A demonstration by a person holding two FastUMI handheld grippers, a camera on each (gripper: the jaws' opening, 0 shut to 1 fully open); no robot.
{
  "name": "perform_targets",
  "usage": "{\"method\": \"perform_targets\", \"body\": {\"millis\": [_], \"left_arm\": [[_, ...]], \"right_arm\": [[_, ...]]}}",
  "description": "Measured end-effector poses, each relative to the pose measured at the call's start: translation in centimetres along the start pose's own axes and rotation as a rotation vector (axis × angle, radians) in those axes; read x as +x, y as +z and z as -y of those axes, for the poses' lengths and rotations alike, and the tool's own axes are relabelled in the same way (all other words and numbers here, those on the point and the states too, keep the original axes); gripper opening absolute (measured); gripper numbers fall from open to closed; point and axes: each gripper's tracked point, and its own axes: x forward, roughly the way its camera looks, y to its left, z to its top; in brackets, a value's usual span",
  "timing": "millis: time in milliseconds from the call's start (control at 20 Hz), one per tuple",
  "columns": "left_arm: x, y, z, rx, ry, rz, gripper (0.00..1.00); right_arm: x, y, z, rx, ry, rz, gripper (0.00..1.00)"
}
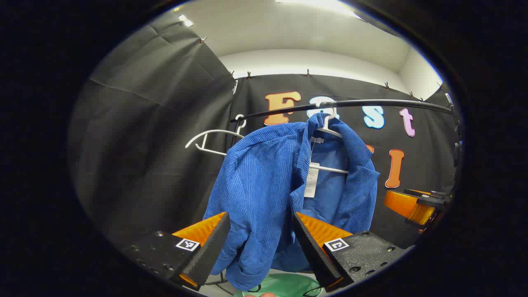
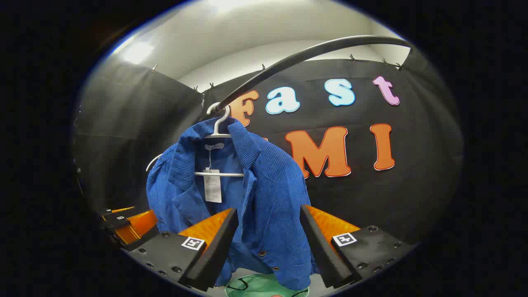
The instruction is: Grasp the clothes on the hanger with both hands and then place them into the laundry hamper below.
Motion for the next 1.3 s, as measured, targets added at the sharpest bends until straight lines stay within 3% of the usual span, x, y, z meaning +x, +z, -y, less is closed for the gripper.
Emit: {"method": "perform_targets", "body": {"millis": [150, 200, 250, 450, 1100, 1300], "left_arm": [[0.1, 0.0, -0.1, 0.007, 0.010, 0.004, 0.92], [0.1, 0.1, -0.1, 0.008, 0.009, 0.008, 0.95], [0.0, 0.2, -0.1, 0.012, 0.010, 0.011, 0.92], [0.0, 0.3, 0.1, 0.017, 0.014, 0.012, 0.95], [-0.3, 1.1, -0.1, 0.023, 0.025, 0.021, 0.92], [-0.6, 1.7, -0.3, 0.023, 0.024, 0.037, 0.92]], "right_arm": [[0.3, -0.4, 0.4, 0.005, 0.004, -0.002, 0.89], [0.3, -0.2, 0.5, 0.003, 0.004, 0.000, 0.97], [0.3, -0.1, 0.7, 0.003, 0.005, 0.004, 0.97], [0.2, 0.0, 0.8, 0.002, 0.009, 0.006, 0.97], [-0.4, -0.1, -0.3, 0.006, 0.033, 0.005, 0.97], [1.5, -0.3, -0.5, 0.001, 0.023, 0.010, 0.97]]}}
